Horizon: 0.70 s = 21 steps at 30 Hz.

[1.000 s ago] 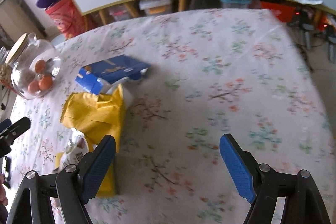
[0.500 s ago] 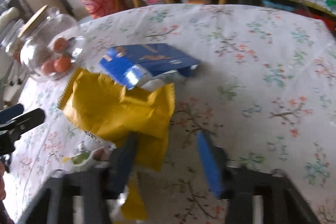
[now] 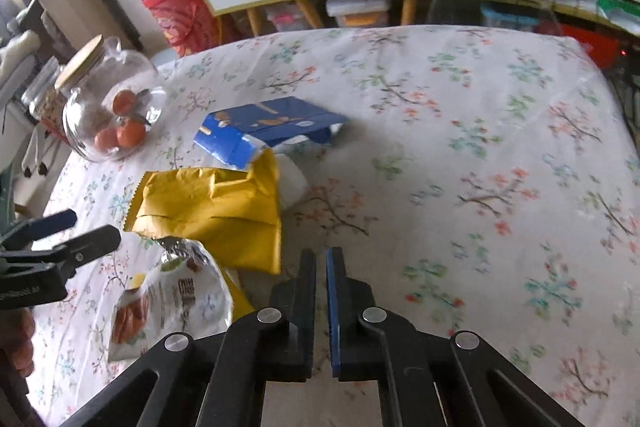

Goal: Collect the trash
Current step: 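Move both tools back over the remaining trash on the table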

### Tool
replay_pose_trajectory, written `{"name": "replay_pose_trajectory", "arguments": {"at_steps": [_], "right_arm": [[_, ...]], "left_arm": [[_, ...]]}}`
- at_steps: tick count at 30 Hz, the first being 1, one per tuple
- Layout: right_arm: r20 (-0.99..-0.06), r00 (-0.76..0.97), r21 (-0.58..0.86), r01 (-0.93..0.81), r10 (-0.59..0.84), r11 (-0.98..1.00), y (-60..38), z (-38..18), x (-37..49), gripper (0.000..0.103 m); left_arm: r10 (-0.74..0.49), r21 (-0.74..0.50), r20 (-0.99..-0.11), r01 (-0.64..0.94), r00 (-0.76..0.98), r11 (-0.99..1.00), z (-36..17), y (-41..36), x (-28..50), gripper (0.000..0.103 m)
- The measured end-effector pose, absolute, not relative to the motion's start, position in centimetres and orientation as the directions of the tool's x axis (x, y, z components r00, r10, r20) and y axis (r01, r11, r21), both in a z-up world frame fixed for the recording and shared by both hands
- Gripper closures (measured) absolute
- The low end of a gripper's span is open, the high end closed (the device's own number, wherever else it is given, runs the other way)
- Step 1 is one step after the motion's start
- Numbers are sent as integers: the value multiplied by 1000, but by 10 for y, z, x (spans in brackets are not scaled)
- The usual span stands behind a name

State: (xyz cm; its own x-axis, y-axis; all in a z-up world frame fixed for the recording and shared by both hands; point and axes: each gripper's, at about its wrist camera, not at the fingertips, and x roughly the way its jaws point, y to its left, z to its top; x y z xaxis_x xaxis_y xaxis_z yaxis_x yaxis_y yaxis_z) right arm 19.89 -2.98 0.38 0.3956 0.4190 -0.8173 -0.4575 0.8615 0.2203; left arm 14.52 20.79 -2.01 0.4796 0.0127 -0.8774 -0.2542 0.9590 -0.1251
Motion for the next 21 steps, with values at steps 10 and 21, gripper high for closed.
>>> {"name": "replay_pose_trajectory", "arguments": {"at_steps": [10,21], "right_arm": [[-807,321,331,-450,496,829,-18,1,189,43],[-847,323,233,-488,422,841,-9,-16,186,94]], "left_arm": [[21,-128,-878,-277,478,952,-11,211,133,1],[-34,-141,-886,-199,463,970,-10,194,124,1]]}}
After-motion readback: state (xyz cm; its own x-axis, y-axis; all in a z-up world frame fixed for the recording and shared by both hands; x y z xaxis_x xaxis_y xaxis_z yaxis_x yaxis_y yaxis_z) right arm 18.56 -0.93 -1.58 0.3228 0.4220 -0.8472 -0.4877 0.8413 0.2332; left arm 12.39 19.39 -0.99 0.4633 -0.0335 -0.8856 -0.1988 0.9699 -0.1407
